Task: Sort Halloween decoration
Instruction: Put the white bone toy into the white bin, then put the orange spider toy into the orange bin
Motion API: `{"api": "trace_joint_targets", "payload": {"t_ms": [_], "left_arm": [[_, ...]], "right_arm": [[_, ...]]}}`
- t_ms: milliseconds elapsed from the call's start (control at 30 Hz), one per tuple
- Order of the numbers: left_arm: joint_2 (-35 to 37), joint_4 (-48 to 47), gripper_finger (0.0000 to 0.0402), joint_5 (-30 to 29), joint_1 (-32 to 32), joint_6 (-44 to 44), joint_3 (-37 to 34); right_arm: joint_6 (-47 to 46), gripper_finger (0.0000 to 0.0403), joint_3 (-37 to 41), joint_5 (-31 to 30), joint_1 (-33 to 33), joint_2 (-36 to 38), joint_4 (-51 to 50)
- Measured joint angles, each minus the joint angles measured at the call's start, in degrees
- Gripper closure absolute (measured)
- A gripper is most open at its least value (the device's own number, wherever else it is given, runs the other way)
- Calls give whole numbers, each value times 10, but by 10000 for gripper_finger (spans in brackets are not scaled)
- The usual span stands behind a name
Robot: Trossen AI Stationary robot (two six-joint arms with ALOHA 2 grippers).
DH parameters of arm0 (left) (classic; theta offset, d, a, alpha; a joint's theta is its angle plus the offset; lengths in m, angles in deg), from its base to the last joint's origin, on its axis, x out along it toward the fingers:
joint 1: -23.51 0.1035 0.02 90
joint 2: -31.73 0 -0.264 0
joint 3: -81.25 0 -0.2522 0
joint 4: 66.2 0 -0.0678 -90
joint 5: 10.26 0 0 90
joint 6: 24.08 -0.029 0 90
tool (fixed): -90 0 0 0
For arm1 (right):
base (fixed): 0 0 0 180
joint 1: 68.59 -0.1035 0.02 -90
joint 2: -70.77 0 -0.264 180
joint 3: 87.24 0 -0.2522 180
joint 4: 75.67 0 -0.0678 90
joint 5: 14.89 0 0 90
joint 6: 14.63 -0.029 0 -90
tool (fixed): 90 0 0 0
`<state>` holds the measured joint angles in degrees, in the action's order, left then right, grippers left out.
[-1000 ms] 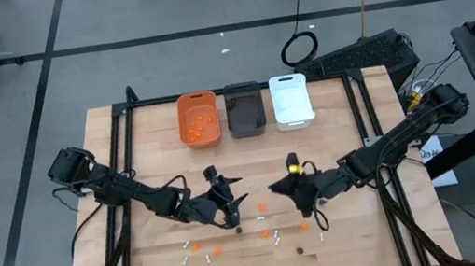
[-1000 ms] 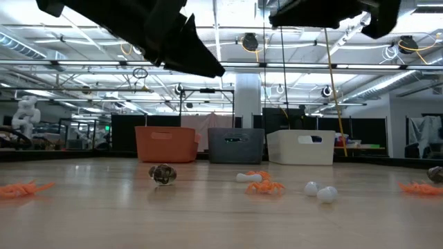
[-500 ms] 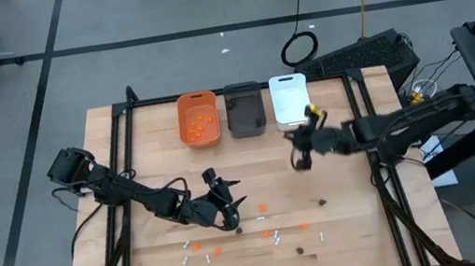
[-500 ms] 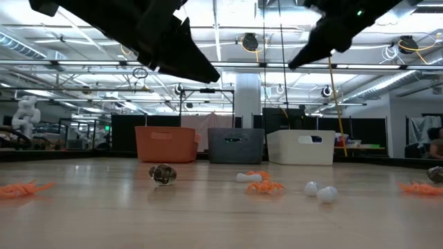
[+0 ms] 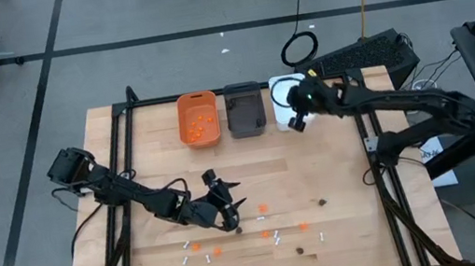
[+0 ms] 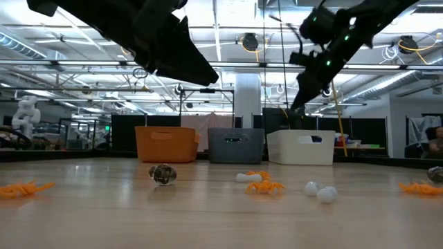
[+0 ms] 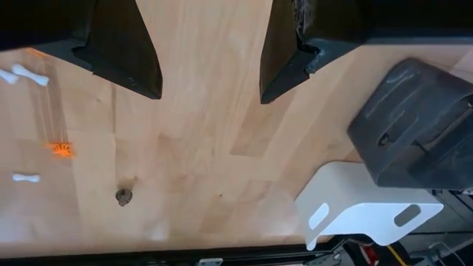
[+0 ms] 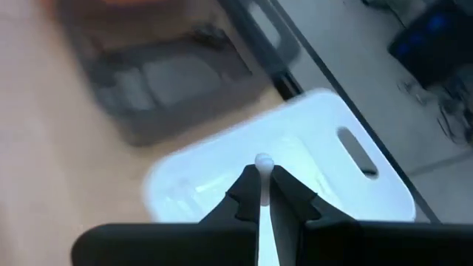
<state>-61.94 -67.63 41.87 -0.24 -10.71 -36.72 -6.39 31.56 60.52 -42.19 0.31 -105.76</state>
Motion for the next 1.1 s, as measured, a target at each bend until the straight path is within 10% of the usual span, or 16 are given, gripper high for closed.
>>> {"api": "trace_joint_targets", "payload": {"t_ms": [567,1100], "left_arm": [[0,-19,173,2,0,28,0],[0,-22,173,27,-5,44,0]], "right_arm": [[-7,393,0,58,95,-121,34],[-46,233,0,42,69,-31,25]]}}
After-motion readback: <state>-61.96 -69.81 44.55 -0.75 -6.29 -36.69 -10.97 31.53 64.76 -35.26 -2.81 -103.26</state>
